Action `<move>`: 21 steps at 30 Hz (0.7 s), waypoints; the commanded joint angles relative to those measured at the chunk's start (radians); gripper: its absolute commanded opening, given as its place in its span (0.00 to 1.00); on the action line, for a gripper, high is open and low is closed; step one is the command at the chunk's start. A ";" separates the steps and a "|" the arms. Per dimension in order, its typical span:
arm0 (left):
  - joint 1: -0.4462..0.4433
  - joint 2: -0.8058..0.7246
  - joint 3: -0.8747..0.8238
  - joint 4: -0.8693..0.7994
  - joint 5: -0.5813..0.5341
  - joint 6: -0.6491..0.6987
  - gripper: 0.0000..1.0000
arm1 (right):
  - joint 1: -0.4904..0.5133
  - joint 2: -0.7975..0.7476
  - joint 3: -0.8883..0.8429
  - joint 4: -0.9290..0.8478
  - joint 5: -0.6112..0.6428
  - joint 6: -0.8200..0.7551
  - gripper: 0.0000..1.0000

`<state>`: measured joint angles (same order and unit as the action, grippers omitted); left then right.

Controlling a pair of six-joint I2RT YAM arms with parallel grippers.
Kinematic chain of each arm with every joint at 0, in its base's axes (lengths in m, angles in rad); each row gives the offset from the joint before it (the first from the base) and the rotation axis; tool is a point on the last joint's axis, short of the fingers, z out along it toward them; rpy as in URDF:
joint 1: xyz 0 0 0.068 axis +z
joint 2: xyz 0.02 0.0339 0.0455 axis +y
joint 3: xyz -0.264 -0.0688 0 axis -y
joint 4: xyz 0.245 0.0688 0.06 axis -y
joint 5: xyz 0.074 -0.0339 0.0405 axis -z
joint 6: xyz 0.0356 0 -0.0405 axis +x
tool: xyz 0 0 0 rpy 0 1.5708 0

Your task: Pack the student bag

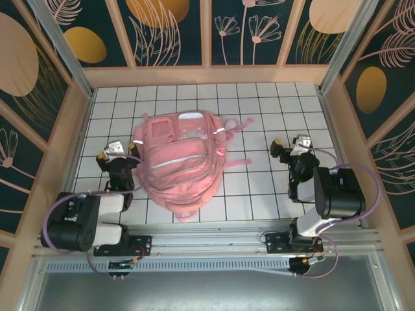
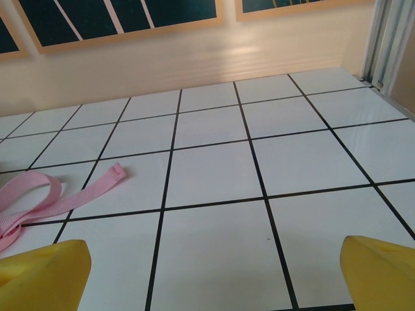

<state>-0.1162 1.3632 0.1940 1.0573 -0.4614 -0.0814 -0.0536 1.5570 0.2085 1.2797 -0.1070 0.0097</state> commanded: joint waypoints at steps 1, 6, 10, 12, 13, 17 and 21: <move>0.040 0.051 0.008 0.194 0.167 0.021 0.98 | -0.008 0.002 0.016 0.033 -0.014 0.006 0.99; 0.101 0.164 0.034 0.251 0.200 -0.038 0.99 | -0.007 0.002 0.020 0.022 -0.006 0.004 0.99; 0.101 0.150 0.031 0.229 0.205 -0.033 0.99 | 0.000 0.003 0.024 0.017 0.025 0.006 0.99; 0.100 0.149 0.030 0.227 0.207 -0.032 0.99 | 0.003 0.004 0.024 0.018 0.030 0.004 0.99; 0.101 0.151 0.029 0.233 0.207 -0.031 0.99 | 0.003 0.005 0.023 0.021 0.032 0.003 0.99; 0.101 0.151 0.028 0.236 0.209 -0.031 0.99 | 0.005 0.002 0.020 0.023 0.033 0.004 0.99; 0.101 0.151 0.028 0.237 0.208 -0.031 0.99 | 0.006 0.002 0.020 0.026 0.036 0.003 0.99</move>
<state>-0.0212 1.5169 0.2096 1.2312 -0.2691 -0.0978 -0.0528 1.5570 0.2115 1.2758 -0.0952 0.0097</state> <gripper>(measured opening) 0.988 0.991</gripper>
